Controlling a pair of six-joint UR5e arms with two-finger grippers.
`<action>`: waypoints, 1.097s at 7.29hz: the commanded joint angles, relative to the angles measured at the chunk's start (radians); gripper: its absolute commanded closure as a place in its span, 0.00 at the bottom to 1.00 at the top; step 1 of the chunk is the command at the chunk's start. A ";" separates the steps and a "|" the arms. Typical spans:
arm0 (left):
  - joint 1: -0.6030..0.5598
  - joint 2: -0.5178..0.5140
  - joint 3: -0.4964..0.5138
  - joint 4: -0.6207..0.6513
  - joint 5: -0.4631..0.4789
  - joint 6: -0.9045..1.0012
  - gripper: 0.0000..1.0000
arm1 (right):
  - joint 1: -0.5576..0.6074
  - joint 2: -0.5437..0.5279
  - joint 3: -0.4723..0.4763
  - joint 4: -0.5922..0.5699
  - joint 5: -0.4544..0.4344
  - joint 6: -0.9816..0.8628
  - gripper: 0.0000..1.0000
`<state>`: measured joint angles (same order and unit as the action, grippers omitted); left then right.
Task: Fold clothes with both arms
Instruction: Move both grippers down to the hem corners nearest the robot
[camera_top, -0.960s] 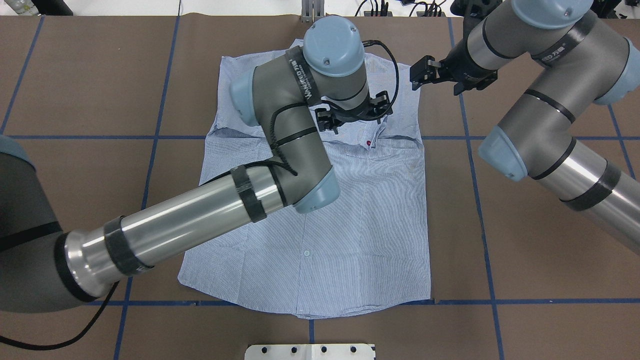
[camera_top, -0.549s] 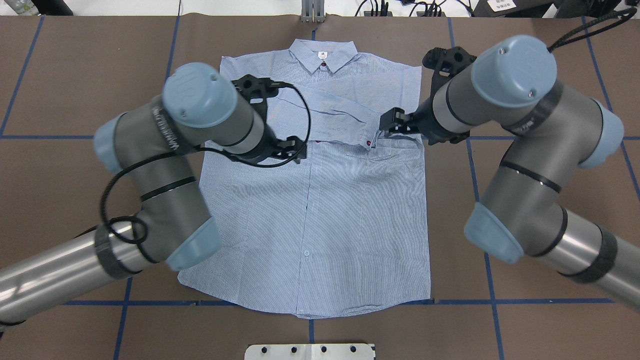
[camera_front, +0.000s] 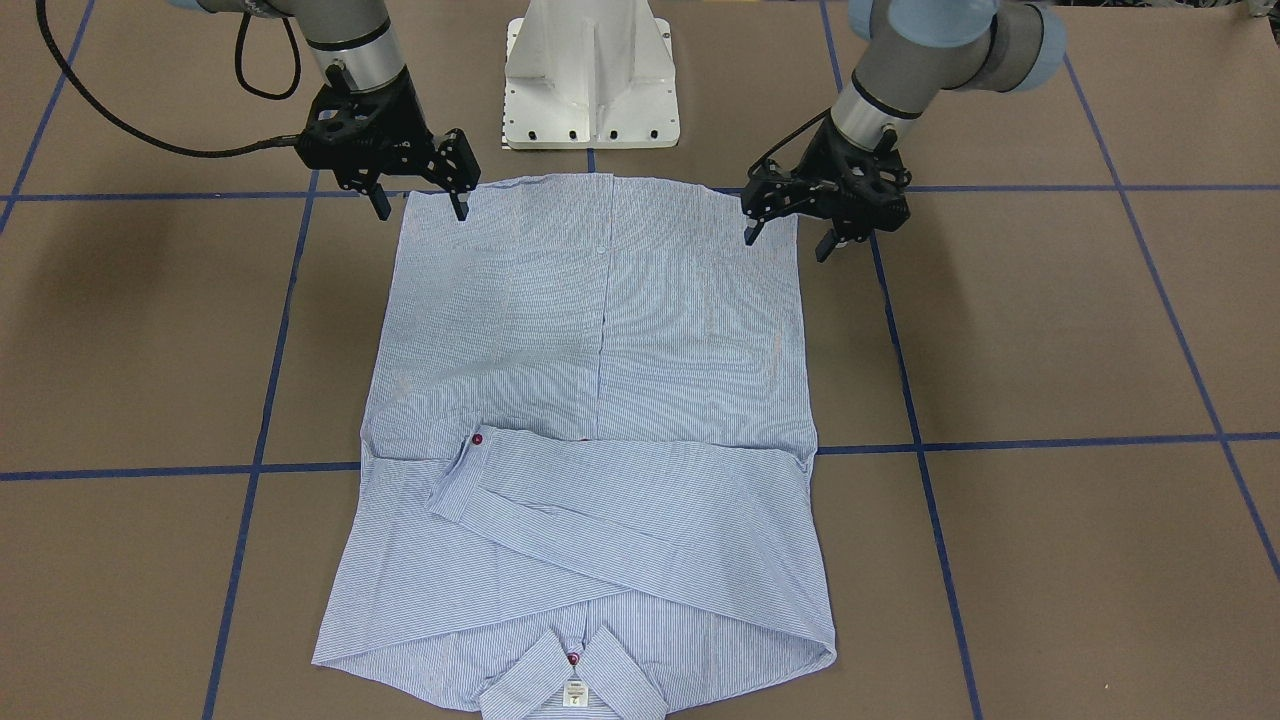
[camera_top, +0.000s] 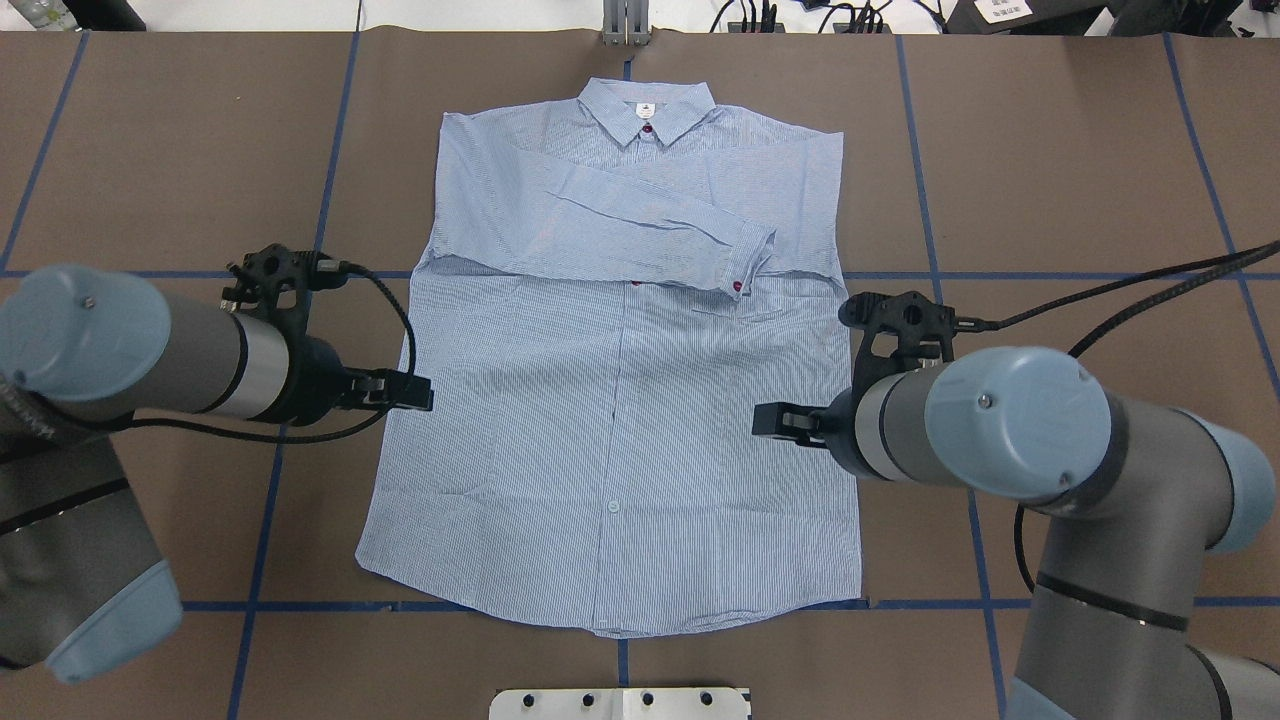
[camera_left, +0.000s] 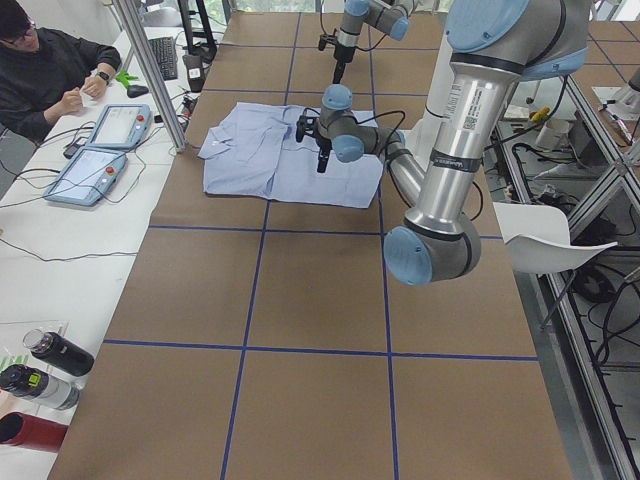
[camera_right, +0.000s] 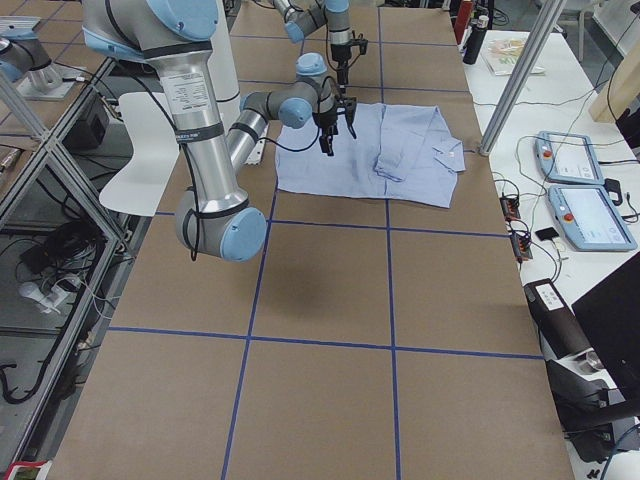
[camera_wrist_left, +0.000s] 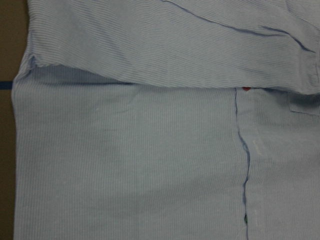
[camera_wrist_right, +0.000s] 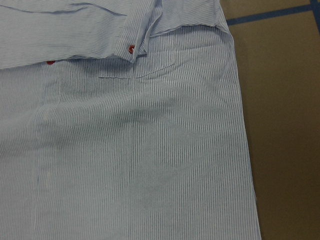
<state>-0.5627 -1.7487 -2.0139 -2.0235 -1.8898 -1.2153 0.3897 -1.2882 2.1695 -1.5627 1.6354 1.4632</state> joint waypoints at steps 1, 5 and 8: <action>0.132 0.078 -0.017 -0.078 0.113 -0.114 0.00 | -0.102 -0.084 0.027 0.092 -0.110 0.071 0.00; 0.210 0.149 -0.002 -0.055 0.135 -0.115 0.11 | -0.124 -0.212 0.024 0.237 -0.132 0.071 0.00; 0.244 0.141 0.012 0.020 0.135 -0.115 0.30 | -0.123 -0.212 0.023 0.237 -0.132 0.071 0.00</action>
<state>-0.3276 -1.6068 -2.0055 -2.0214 -1.7550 -1.3299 0.2664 -1.4998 2.1924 -1.3258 1.5034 1.5340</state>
